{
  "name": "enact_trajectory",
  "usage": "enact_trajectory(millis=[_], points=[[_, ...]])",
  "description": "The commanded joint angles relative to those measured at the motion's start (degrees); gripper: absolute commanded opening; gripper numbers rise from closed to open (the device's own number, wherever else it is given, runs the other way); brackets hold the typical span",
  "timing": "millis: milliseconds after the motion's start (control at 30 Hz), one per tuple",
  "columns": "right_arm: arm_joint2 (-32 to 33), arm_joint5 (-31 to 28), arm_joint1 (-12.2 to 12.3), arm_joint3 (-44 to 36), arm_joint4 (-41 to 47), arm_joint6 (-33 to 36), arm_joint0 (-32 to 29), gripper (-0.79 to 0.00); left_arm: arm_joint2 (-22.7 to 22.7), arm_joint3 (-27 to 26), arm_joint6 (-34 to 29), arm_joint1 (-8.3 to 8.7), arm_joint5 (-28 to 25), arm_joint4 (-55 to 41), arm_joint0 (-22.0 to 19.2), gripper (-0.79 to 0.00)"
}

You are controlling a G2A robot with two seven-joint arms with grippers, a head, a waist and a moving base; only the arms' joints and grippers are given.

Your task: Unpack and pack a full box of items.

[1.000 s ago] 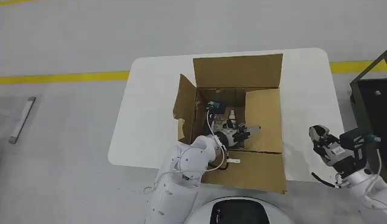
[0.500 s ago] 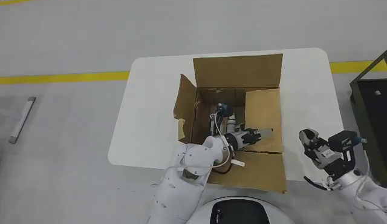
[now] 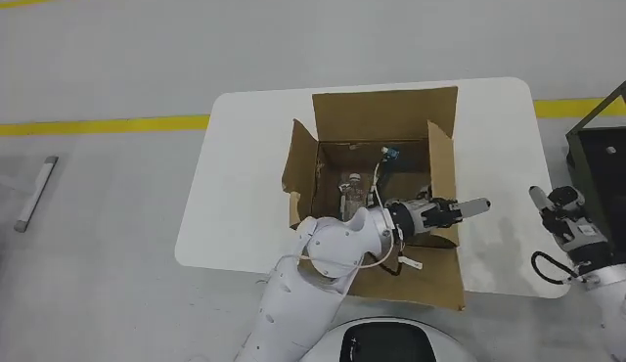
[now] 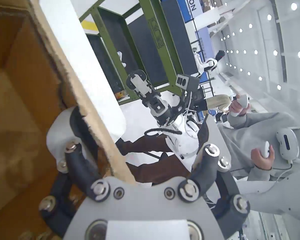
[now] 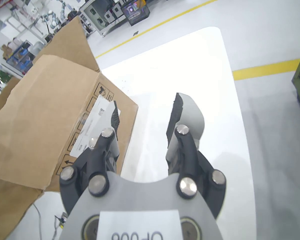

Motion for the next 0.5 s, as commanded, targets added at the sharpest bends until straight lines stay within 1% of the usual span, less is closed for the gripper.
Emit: enact_trajectory(millis=[0, 100, 200, 267, 300, 400, 467], points=[[1.95, 0.54, -0.01, 0.16, 6.24, 2.22, 0.16, -0.505, 2.65, 1.61, 0.01, -0.53, -1.92, -0.58, -1.92, 0.0], [4.65, 1.44, -0.02, 0.48, 12.51, 4.91, 0.28, -0.511, 6.2, 4.79, 0.5, -1.4, -3.65, -0.55, -4.64, 0.0], [7.12, 2.41, -0.08, 0.9, 18.31, 6.55, 0.29, -0.449, 9.23, 7.88, 1.09, -2.39, -4.91, -1.52, -7.06, 0.0], [8.62, 2.85, -0.07, 1.16, 20.7, 7.93, 0.17, -0.175, 10.86, 9.89, 1.17, -3.0, -5.47, -1.78, -8.63, 0.0], [9.22, 2.85, -0.08, 1.36, 22.57, 8.73, 0.2, 0.0, 11.57, 11.05, 1.13, -3.25, -5.45, -1.69, -9.29, 0.0], [10.75, 2.02, 0.03, 1.92, 25.73, 11.91, 0.27, 0.0, 12.79, 13.57, 1.43, -3.93, -5.22, -2.68, -10.56, 0.0], [11.04, 0.18, 0.16, 1.74, 27.08, 15.06, 0.15, 0.0, 13.25, 14.83, 1.26, -4.19, -4.8, -2.66, -11.23, 0.0]])
